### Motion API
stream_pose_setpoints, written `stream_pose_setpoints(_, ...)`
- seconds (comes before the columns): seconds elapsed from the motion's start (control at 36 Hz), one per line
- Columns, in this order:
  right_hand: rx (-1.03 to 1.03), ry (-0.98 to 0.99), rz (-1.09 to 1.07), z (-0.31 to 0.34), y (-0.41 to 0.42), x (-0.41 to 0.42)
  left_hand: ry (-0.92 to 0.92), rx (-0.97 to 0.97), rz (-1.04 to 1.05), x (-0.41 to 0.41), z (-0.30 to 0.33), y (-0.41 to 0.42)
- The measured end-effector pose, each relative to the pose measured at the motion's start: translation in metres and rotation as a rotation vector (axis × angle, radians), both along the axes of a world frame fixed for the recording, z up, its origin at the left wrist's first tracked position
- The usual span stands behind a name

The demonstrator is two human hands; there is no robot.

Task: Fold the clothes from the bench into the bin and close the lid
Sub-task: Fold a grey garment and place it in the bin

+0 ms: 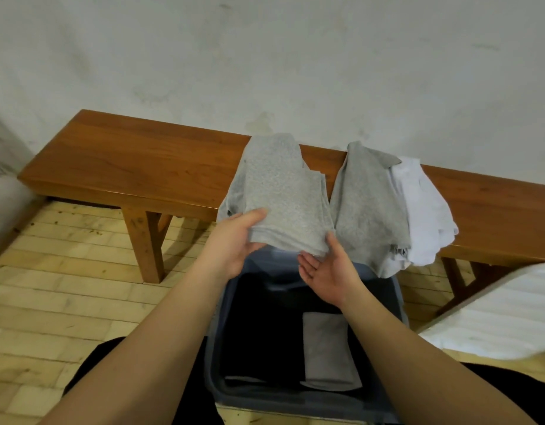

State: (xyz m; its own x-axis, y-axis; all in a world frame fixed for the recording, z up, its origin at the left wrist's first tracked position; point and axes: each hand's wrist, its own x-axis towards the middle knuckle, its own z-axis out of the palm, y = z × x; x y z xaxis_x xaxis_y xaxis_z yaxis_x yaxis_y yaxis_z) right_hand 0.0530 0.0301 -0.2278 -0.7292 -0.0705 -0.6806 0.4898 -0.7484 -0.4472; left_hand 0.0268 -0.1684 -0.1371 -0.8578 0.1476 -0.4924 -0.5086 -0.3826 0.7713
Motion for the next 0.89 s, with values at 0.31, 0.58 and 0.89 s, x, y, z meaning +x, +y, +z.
stream_pose_setpoints(0.31, -0.194, 0.182, -0.069, 0.039, 0.002, -0.007, 0.018, 0.038, -0.064, -0.016, 0.083, 0.035)
stream_pose_setpoints(0.58, -0.032, 0.148, 0.175, 0.087, 0.038, 0.016, 0.005, -0.144, -0.122, 0.006, 0.100, 0.020)
stream_pose_setpoints(0.89, 0.125, -0.076, 0.321, 0.097, 0.081, 0.066, -0.194, -0.247, -0.308, 0.043, 0.050, 0.005)
